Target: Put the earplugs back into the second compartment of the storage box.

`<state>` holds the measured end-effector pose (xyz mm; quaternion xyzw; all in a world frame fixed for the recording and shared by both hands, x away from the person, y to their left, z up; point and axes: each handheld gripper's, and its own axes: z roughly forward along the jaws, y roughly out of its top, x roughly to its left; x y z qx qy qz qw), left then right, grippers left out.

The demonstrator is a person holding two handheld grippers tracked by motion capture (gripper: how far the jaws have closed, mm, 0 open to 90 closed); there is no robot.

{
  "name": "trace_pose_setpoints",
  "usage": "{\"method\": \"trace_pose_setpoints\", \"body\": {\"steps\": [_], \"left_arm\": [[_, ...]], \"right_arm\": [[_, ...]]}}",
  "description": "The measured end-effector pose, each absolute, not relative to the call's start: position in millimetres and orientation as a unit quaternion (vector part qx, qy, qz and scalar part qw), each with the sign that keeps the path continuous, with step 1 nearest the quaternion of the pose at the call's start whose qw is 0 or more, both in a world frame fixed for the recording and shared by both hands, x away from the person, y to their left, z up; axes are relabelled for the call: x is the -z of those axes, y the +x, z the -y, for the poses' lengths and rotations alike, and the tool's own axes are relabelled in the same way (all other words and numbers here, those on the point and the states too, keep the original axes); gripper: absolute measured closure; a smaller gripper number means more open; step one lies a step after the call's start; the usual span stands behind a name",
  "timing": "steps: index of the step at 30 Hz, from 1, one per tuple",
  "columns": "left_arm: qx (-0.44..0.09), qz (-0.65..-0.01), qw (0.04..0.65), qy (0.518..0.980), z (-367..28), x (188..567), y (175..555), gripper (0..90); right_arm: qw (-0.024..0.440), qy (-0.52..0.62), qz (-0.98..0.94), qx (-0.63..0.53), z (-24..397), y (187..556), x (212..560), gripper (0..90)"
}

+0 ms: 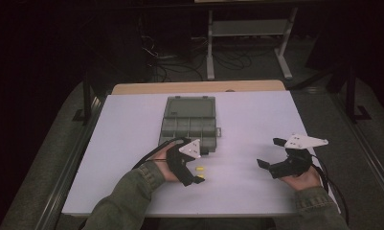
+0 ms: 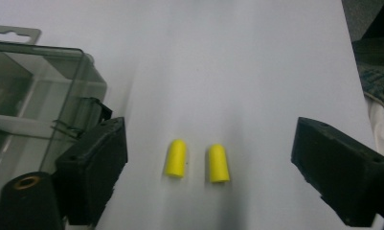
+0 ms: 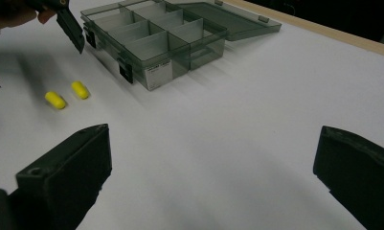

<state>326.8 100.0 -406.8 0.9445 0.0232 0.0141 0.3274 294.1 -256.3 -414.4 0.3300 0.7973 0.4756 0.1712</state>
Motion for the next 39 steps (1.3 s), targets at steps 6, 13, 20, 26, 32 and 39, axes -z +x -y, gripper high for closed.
{"method": "trace_pose_setpoints", "body": {"steps": [6, 13, 20, 26, 32, 39], "left_arm": [[-0.001, -0.017, 0.317, 0.948, -95, 413, 325, 23.1], [-0.006, -0.007, 0.297, 0.955, -91, 419, 322, 38.9], [-0.013, -0.005, 0.280, 0.960, -89, 421, 321, 55.6], [-0.010, -0.015, 0.265, 0.964, -88, 426, 323, 67.4], [-0.004, -0.016, 0.261, 0.965, -88, 428, 325, 75.6], [-0.004, -0.011, 0.259, 0.966, -88, 427, 325, 81.3]], "right_arm": [[0.172, 0.330, -0.798, -0.474, 256, 294, 415, 0.0], [0.171, 0.330, -0.798, -0.474, 256, 294, 416, 0.0], [0.169, 0.330, -0.799, -0.474, 255, 294, 416, 0.0], [0.167, 0.330, -0.800, -0.473, 255, 295, 417, 0.0], [0.167, 0.330, -0.800, -0.473, 255, 295, 417, 0.0], [0.167, 0.330, -0.800, -0.473, 255, 294, 417, 0.0]]}}
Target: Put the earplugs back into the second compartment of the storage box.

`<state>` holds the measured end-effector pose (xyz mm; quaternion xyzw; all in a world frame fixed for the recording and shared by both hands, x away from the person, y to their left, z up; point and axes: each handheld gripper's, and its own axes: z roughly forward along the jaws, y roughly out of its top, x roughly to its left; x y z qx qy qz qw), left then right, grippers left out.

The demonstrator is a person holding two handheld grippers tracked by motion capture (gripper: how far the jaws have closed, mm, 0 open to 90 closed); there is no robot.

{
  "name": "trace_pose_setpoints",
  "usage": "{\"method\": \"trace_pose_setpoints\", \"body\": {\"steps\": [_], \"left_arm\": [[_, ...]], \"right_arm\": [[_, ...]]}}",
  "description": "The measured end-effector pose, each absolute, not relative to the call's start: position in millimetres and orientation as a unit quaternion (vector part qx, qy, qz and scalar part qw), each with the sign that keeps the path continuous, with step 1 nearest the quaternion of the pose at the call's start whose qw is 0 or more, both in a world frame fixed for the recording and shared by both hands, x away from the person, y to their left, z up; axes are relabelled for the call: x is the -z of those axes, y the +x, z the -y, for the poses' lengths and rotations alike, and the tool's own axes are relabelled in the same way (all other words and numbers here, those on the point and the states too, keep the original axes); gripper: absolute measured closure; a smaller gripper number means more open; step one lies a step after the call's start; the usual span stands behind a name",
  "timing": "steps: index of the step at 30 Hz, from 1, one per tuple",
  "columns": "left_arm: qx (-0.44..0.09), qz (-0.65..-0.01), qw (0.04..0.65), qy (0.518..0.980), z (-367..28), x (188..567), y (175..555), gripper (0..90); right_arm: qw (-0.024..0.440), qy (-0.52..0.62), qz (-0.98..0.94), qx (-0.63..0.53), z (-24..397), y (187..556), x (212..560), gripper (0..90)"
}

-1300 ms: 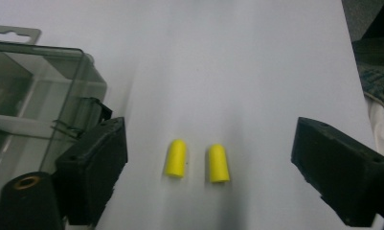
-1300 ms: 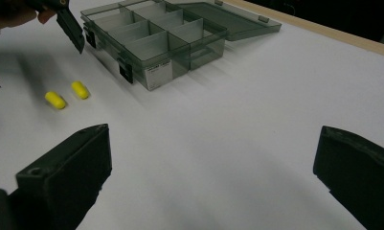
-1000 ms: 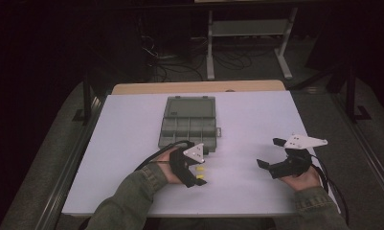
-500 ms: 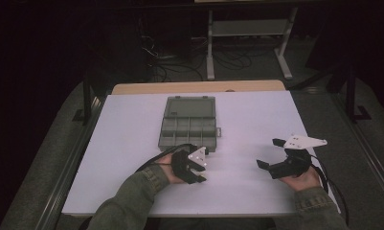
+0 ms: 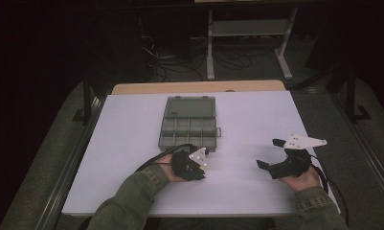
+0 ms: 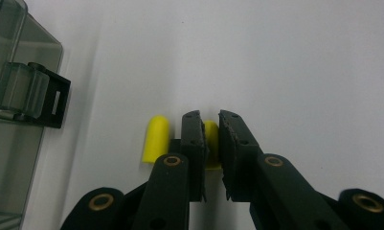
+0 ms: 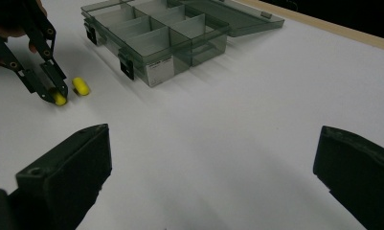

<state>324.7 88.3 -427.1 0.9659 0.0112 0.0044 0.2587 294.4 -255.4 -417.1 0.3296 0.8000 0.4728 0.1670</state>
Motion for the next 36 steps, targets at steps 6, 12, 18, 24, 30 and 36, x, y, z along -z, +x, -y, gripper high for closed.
{"method": "trace_pose_setpoints", "body": {"steps": [6, 12, 18, 24, 30, 36], "left_arm": [[-0.006, -0.015, 0.274, 0.961, -93, 416, 326, 82.0], [-0.013, -0.021, 0.288, 0.957, -101, 401, 331, 82.0], [-0.024, -0.034, 0.304, 0.952, -112, 380, 338, 82.1], [-0.036, -0.042, 0.318, 0.946, -121, 362, 345, 82.1], [-0.047, -0.047, 0.323, 0.944, -127, 350, 351, 82.1], [-0.058, -0.062, 0.333, 0.939, -137, 338, 361, 82.2]], "right_arm": [[0.167, 0.330, -0.799, -0.474, 256, 294, 417, 0.0], [0.167, 0.330, -0.800, -0.473, 256, 294, 417, 0.0], [0.166, 0.330, -0.800, -0.473, 256, 294, 417, 0.0], [0.166, 0.330, -0.799, -0.474, 256, 294, 417, 0.0], [0.166, 0.330, -0.799, -0.474, 256, 294, 416, 0.0], [0.167, 0.330, -0.799, -0.474, 256, 294, 416, 0.0]]}}
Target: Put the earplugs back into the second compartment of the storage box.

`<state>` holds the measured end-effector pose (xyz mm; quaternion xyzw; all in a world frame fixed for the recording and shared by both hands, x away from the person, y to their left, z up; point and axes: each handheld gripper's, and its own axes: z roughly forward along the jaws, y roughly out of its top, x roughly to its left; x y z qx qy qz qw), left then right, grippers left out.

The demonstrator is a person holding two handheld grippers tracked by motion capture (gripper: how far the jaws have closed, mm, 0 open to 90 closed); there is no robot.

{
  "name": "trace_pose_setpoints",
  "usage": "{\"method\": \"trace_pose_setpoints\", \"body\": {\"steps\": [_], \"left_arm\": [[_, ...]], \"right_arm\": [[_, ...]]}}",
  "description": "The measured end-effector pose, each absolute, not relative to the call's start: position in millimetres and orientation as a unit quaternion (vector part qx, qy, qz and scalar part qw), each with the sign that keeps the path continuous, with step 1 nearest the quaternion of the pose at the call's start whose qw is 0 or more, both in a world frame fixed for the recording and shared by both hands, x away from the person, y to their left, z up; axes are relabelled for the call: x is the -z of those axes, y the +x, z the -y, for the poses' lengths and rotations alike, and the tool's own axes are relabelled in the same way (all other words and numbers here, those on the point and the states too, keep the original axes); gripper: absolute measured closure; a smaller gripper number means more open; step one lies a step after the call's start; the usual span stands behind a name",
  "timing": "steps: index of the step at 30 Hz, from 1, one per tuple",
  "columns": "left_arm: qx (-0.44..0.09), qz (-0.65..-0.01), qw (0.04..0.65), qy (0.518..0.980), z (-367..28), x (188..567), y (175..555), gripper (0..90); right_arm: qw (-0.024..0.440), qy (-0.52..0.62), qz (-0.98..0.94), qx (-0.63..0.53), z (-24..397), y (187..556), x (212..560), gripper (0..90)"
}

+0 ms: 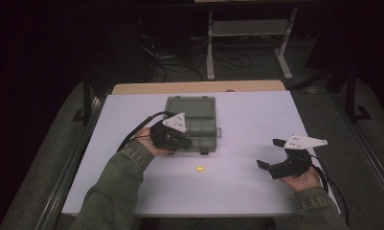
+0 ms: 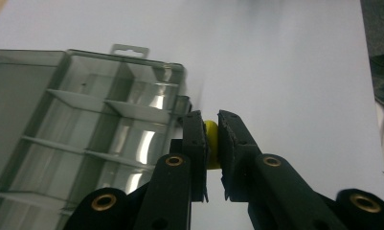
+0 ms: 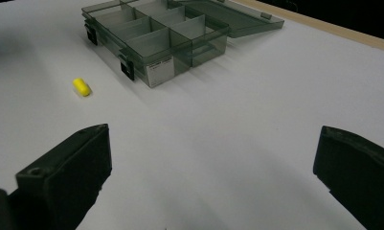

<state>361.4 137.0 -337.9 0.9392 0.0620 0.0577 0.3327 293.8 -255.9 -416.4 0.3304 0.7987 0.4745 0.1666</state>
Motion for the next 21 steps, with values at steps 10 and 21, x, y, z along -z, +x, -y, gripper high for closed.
{"method": "trace_pose_setpoints", "body": {"steps": [10, 21], "left_arm": [[-0.079, -0.088, 0.345, 0.931, -157, 323, 375, 82.3], [-0.096, -0.136, 0.369, 0.914, -183, 322, 397, 82.7]], "right_arm": [[0.167, 0.329, -0.799, -0.475, 256, 294, 416, 0.0], [0.167, 0.329, -0.799, -0.475, 256, 294, 416, 0.0]]}}
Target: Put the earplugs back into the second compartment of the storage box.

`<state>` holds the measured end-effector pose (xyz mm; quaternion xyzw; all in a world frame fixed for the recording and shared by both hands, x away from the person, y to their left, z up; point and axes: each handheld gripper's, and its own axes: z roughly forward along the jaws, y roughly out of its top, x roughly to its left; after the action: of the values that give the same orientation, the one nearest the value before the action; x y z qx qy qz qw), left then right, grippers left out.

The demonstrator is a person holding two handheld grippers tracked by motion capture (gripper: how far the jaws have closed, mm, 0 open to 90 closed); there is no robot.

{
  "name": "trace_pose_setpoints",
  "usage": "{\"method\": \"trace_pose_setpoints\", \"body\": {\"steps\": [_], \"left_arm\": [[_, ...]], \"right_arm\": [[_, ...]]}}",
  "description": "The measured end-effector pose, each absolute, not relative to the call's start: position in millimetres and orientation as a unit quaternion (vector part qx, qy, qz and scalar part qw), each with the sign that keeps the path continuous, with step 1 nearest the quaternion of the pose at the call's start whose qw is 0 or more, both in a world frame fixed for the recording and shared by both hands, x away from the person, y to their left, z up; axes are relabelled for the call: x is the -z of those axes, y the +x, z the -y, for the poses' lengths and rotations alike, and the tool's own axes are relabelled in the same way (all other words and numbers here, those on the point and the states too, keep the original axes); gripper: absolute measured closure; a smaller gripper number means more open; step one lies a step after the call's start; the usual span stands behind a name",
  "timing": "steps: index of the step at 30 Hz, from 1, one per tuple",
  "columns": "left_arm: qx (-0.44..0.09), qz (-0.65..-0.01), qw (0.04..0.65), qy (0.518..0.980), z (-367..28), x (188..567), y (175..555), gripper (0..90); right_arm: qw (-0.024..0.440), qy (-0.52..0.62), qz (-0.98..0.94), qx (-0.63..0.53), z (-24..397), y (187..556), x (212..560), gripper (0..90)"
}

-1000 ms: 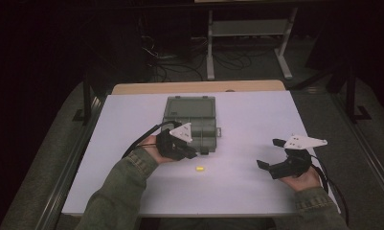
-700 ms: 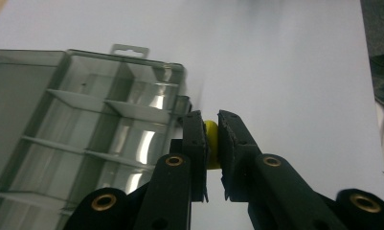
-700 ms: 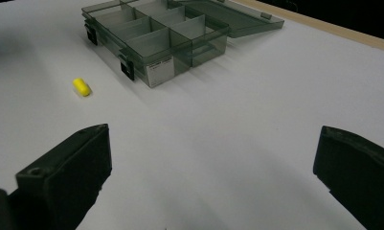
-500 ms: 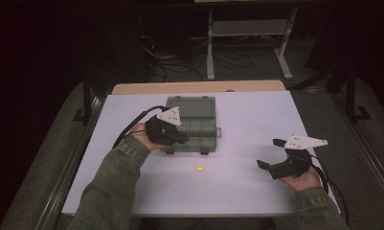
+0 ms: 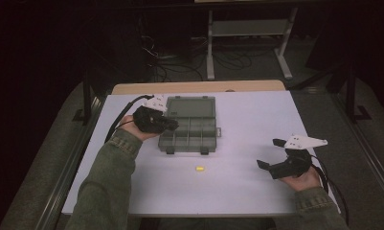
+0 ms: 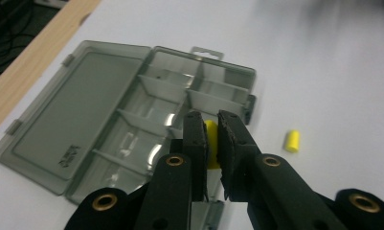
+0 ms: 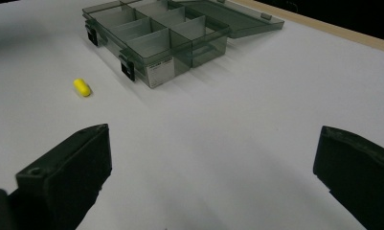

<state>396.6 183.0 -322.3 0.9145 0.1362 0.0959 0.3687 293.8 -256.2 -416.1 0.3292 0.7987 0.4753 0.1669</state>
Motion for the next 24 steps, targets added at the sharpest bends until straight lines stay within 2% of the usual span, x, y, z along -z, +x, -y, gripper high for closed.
{"method": "trace_pose_setpoints", "body": {"steps": [7, 24], "left_arm": [[-0.106, -0.172, 0.383, 0.901, -197, 328, 412, 82.8], [-0.116, -0.209, 0.393, 0.888, -201, 350, 441, 83.1]], "right_arm": [[0.166, 0.329, -0.799, -0.474, 256, 294, 416, 0.0], [0.164, 0.328, -0.801, -0.473, 256, 294, 417, 0.0]]}}
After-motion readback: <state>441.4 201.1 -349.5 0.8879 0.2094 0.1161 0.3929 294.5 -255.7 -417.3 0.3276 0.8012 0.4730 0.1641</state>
